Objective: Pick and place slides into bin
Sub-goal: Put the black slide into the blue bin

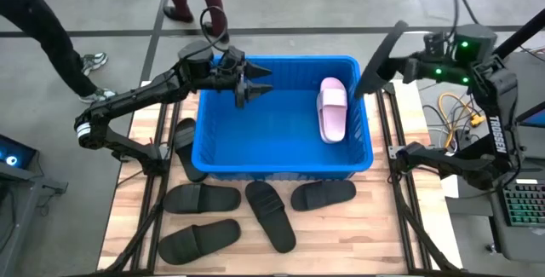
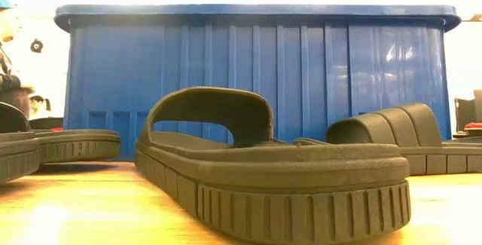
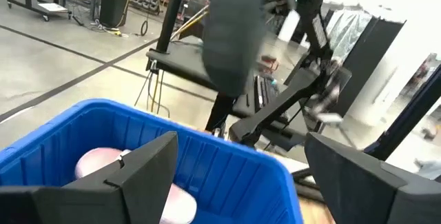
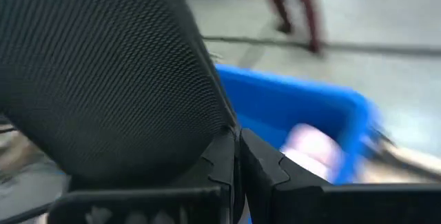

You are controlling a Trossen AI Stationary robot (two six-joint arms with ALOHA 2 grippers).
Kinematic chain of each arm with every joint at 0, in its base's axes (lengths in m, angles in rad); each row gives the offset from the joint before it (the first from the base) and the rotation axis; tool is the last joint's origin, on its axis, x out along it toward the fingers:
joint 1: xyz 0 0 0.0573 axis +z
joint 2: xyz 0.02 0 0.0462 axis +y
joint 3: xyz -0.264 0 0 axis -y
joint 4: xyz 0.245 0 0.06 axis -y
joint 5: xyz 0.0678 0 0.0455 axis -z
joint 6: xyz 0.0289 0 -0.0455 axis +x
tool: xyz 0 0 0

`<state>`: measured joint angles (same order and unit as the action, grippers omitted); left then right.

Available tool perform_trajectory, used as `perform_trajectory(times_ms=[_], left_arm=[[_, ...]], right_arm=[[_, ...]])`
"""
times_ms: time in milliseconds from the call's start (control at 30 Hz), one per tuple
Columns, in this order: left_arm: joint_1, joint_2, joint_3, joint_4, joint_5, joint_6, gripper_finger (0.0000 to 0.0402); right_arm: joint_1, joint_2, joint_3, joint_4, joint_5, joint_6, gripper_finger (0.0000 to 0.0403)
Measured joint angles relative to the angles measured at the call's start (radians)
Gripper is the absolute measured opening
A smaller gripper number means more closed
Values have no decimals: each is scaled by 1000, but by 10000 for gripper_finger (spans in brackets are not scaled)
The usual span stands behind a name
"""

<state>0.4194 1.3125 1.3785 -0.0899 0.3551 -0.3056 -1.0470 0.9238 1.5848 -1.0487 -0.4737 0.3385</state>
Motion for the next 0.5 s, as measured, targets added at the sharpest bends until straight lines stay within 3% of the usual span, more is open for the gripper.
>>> perform_trajectory(times_ms=[100,500], left_arm=[[0,0,0,50,-2,-19,302],[0,0,0,108,-2,-82,302]], right_arm=[[41,-1,11,101,-54,9,8],[197,25,14,325,-49,-67,8]])
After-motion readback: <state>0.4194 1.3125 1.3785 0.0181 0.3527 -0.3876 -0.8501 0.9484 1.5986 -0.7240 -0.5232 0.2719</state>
